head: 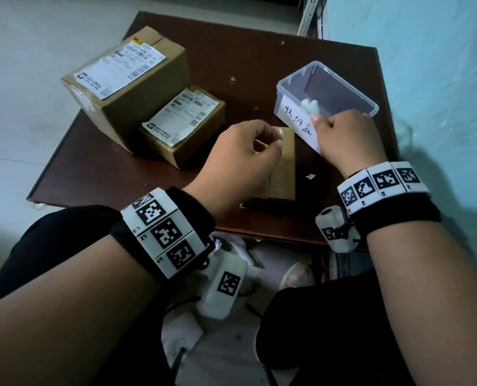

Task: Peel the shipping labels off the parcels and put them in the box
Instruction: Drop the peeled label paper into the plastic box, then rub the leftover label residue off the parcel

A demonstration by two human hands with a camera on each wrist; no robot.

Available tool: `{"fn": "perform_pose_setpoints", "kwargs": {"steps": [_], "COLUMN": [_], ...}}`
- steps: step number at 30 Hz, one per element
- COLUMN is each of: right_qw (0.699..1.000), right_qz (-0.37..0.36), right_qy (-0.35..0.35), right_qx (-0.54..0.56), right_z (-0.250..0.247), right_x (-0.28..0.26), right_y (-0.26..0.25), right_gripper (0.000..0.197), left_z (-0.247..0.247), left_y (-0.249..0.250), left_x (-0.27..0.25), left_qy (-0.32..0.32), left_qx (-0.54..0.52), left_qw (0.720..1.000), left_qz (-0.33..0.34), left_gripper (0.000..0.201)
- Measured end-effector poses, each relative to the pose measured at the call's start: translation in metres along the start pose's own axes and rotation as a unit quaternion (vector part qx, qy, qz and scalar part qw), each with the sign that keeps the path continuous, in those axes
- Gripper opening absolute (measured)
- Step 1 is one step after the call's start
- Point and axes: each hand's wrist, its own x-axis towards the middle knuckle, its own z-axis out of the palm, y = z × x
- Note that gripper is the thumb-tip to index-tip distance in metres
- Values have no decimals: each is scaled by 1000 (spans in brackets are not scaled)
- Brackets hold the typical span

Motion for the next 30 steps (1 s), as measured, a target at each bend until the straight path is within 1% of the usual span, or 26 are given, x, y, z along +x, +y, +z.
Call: {"fn": "perform_pose_setpoints", "kwargs": {"steps": [2,4,8,11,15,18,22,30], "right_qw": [998,995,991,986,981,979,981,971], "right_qz": [14,13,-7,11,31,30,20,10], "right_qy": [29,53,78,84,83,102,102,138], "right_qx": [45,82,112,147,171,171,165,193], "right_z": [-4,-6,-6,-6,-6,-8,-9,-19], "right_x": [-2,-4,-6,-4,-4,-5,-8,-14], "right_y": [-1,-1,0,1,1,0,1,-13], "right_gripper": [58,55,25,15,17,27,35,31], "left_z": [0,0,0,1,2,1,0,-11], "left_y": [-1,-1,-4,-4,-5,-6,-7,-16], "left_x": [0,0,1,2,3,4,4,6], "left_qy": [-5,-6,1,-2,1,8,7,17], "left_qx": [9,12,6,14,20,22,21,37], "left_qw": [1000,1000,1000,1000,999,999,1000,999], "left_qz": [4,10,20,23,28,24,21,-1], "left_gripper": [11,11,10,11,12,12,11,11]}}
